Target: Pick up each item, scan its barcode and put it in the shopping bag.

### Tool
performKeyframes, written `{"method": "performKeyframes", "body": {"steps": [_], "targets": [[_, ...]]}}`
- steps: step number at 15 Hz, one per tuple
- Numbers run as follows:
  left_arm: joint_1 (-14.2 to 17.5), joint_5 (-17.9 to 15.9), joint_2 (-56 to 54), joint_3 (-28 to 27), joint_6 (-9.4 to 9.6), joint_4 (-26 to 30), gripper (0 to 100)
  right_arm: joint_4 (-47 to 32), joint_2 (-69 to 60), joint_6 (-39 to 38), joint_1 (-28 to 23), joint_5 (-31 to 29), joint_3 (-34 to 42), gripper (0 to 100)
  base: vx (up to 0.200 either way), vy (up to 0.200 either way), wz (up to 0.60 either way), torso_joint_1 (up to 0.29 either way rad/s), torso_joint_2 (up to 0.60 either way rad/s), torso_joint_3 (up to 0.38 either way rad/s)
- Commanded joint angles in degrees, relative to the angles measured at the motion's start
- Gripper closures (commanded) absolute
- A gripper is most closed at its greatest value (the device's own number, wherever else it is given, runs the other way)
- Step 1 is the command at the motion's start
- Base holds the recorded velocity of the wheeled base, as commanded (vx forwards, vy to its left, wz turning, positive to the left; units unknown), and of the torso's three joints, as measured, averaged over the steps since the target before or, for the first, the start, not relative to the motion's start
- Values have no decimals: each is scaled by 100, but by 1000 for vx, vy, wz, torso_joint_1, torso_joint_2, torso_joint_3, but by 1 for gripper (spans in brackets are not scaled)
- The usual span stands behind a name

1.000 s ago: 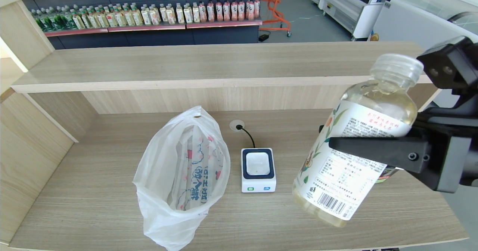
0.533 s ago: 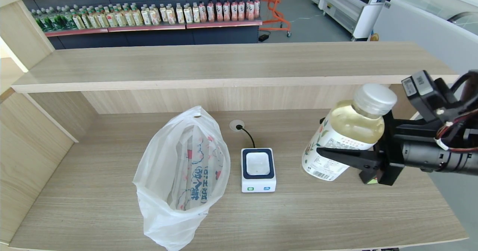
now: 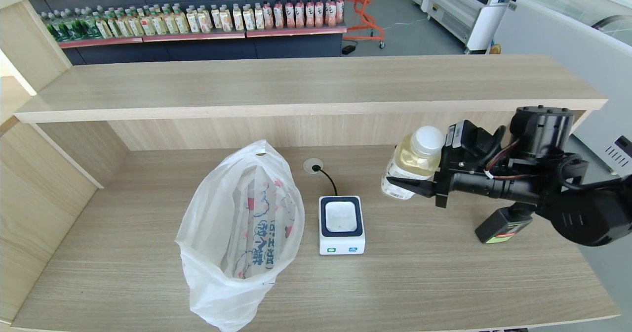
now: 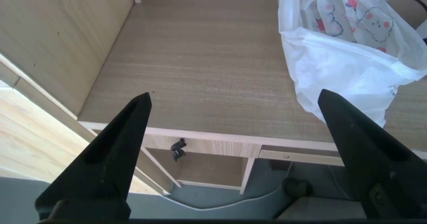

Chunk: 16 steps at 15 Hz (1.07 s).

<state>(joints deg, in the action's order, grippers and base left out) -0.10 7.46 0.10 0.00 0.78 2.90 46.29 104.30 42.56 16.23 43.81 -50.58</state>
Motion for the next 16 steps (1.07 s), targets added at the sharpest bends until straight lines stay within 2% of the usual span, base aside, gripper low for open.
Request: {"method": "performKeyframes", "body": {"steps": [1, 5, 9, 16], "targets": [[10, 1, -1, 0, 1, 0, 0, 592, 881, 33, 214, 207, -268, 100, 0, 0, 0, 0, 0, 0], [1, 1, -1, 0, 1, 0, 0, 1444, 1444, 33, 557, 426, -172, 100, 0, 0, 0, 0, 0, 0], [1, 1, -1, 0, 1, 0, 0, 1559, 1576, 33, 619, 479, -189, 100, 0, 0, 0, 0, 0, 0], [1, 1, -1, 0, 1, 0, 0, 2271, 2050, -2, 645, 804, -356, 100, 0, 0, 0, 0, 0, 0]]}}
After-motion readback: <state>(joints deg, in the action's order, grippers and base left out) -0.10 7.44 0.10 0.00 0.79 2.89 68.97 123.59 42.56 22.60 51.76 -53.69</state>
